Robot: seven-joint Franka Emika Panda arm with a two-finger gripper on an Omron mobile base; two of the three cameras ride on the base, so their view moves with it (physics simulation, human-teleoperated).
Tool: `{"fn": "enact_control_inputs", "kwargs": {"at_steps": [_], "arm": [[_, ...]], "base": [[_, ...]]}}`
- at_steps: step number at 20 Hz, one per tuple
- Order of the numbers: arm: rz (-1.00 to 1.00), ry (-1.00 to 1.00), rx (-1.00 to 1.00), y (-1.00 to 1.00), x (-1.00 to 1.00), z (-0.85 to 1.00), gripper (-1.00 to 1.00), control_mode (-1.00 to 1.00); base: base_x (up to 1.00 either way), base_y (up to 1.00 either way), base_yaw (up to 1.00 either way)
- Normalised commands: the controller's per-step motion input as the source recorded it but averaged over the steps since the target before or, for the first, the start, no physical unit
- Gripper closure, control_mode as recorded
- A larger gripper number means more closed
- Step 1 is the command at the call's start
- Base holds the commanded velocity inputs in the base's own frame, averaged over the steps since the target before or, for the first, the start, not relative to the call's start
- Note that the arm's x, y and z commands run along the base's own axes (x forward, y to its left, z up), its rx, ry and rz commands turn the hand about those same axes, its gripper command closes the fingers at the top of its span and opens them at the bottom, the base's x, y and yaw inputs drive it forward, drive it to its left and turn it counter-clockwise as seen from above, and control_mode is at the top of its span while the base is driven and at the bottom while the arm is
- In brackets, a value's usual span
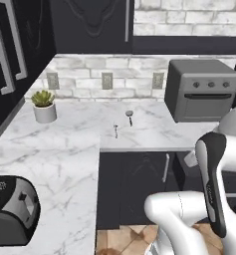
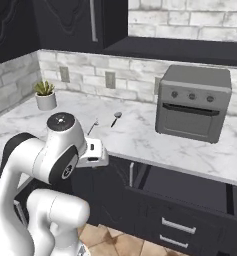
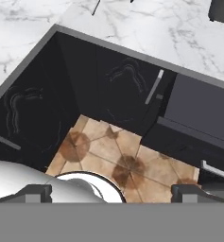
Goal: Organize the utensils by type. Pick up the wooden spoons from the counter and place them in the open cabinet. Then pick up the metallic utensils from the counter and place them in the open drawer.
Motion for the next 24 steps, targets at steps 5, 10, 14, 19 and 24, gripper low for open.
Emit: {"fn": "enact_control_inputs", "kwargs": {"at_steps": [5, 10, 14, 19, 24], "arm": [[0.00, 0.00, 0.00, 0.00, 0.00, 0.00, -1.00, 1.00], [0.00, 0.00, 0.00, 0.00, 0.00, 0.00, -1.00, 1.00], [0.00, 0.00, 0.00, 0.00, 0.00, 0.00, -1.00, 1.00], [0.00, 0.00, 0.00, 0.00, 0.00, 0.00, -1.00, 1.00], [0.00, 0.00, 0.00, 0.00, 0.00, 0.00, -1.00, 1.00]], "base": [[0.48, 0.19, -0.02], [0.50, 0.16, -0.03], [0.33, 0.20, 0.00], [0.18, 0.27, 0.00], [0.34, 0.27, 0.00]]}}
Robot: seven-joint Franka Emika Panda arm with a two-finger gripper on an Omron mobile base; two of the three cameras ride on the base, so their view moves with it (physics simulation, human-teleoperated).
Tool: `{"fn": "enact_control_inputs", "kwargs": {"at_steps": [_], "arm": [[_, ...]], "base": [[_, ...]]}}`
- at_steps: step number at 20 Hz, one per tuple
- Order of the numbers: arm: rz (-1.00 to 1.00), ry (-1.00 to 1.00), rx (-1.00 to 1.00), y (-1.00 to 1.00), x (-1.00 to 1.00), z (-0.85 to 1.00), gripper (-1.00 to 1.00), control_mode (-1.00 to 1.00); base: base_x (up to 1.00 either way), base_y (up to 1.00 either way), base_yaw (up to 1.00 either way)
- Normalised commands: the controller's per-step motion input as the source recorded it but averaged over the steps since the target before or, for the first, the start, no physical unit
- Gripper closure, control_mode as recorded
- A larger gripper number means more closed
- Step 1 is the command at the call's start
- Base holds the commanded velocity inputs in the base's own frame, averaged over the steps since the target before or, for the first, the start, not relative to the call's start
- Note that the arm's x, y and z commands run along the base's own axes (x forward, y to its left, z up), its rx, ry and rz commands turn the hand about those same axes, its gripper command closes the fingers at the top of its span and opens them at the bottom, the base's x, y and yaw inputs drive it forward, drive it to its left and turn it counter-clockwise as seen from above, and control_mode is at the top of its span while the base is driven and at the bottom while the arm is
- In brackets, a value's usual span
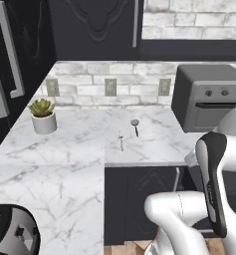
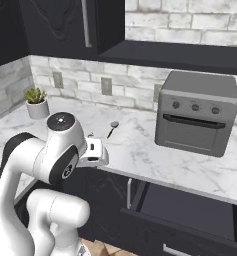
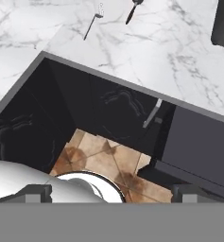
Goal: Organize the utensils by type. Pick up the wooden spoons from the counter and place them in the open cabinet. Then pick up the metallic utensils from the counter and place them in the open drawer.
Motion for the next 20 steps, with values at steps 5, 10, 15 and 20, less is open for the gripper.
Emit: {"fn": "enact_control_inputs", "kwargs": {"at_steps": [5, 10, 15, 20], "arm": [[0.00, 0.00, 0.00, 0.00, 0.00, 0.00, -1.00, 1.00], [-0.03, 0.00, 0.03, 0.08, 0.27, 0.00, -1.00, -1.00], [-0.13, 0.00, 0.14, 0.38, 0.56, 0.06, -1.00, -1.00], [-0.03, -0.01, 0.11, 0.30, 0.65, 0.01, -1.00, -1.00]], "base": [[0.22, 0.14, 0.00], [0.05, 0.02, 0.00], [0.00, 0.00, 0.00], [0.00, 0.00, 0.00]]}}
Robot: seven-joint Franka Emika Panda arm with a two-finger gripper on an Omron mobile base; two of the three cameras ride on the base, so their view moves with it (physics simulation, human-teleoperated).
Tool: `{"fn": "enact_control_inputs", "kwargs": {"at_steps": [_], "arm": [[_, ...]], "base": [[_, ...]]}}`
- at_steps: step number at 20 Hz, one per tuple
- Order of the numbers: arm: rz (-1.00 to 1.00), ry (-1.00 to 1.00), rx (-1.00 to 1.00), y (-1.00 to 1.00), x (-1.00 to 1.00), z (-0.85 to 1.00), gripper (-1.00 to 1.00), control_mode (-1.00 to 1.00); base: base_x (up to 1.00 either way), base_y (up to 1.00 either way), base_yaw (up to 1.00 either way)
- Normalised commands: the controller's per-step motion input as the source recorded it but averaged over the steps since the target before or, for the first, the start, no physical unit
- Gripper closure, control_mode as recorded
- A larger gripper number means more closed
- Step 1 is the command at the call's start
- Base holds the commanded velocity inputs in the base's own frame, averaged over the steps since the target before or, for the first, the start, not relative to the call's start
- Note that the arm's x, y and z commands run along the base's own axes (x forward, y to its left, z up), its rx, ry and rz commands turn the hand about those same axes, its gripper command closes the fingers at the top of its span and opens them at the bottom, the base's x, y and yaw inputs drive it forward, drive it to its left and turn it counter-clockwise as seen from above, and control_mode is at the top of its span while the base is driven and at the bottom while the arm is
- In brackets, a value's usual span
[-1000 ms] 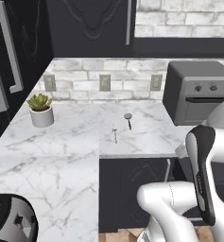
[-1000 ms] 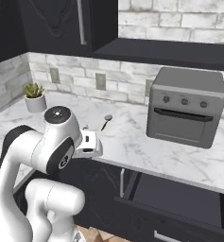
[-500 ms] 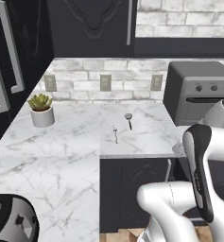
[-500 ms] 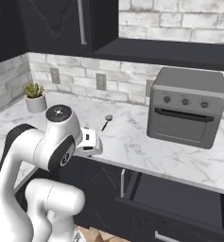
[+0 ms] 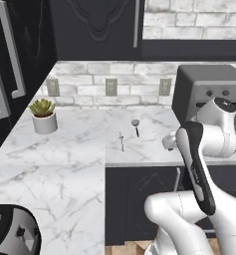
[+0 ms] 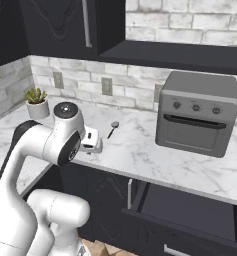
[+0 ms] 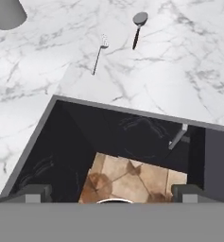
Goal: Organize the utensils by type. Pick up the wooden spoons from the counter and place them in the open cabinet. Then pick up the metallic utensils from the counter and place them in the open drawer.
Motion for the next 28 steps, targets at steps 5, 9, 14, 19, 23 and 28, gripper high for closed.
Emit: {"fn": "enact_control_inputs", "kwargs": {"at_steps": [5, 9, 14, 19, 23, 28], "arm": [[0.00, -0.03, 0.01, 0.15, 0.75, 0.00, -1.00, -1.00], [0.00, 0.00, 0.00, 0.13, 0.83, 0.00, -1.00, -1.00], [0.00, 0.00, 0.00, 0.13, 0.87, -0.01, -1.00, -1.00], [0.01, 0.00, 0.00, -0.01, 0.87, -0.14, -1.00, -1.00], [0.04, 0.00, 0.00, -0.02, 0.79, -0.28, -1.00, -1.00], [0.03, 0.00, -0.05, -0.08, 0.72, -0.33, -1.00, -1.00]], "base": [[0.00, 0.00, 0.00], [0.00, 0.00, 0.00], [0.00, 0.00, 0.00], [0.00, 0.00, 0.00], [0.00, 0.00, 0.00], [0.00, 0.00, 0.00]]}}
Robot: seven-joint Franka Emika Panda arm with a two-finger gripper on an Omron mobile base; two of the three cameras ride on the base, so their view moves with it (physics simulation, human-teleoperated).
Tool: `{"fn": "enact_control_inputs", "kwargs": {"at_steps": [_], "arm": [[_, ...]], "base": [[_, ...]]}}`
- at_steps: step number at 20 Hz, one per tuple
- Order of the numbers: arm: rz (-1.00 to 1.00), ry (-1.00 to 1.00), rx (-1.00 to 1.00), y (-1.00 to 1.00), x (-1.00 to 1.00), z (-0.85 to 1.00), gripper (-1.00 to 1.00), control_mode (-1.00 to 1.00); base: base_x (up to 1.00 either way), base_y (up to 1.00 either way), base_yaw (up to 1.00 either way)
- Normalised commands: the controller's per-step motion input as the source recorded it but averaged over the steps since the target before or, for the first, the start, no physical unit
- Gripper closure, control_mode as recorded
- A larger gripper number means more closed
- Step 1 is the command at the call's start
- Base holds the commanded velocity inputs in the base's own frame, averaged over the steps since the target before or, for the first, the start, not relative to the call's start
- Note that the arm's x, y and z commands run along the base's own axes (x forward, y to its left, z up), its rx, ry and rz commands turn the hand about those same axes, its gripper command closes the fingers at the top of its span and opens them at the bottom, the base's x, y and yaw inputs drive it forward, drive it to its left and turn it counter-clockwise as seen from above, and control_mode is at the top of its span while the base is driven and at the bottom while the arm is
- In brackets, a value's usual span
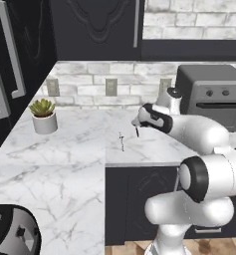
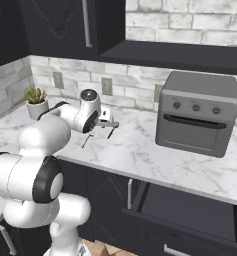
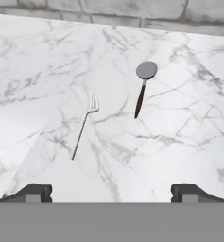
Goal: Organize the utensils by type. Pick up the wooden spoons from the counter and place them in the open cabinet. Then pick up the metallic utensils from the counter and place them in the open drawer.
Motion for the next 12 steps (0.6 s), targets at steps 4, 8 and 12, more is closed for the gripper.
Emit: {"fn": "enact_control_inputs", "kwargs": {"at_steps": [4, 8, 12], "arm": [[0.00, 0.00, -0.19, -0.14, 0.43, -0.40, -1.00, -1.00], [-0.05, 0.00, -0.14, -0.09, 0.19, -0.40, -1.00, -1.00], [-0.11, 0.08, -0.01, -0.02, 0.30, -0.26, -1.00, -1.00]], "base": [[0.00, 0.00, 0.00], [0.00, 0.00, 0.00], [0.00, 0.00, 0.00]]}}
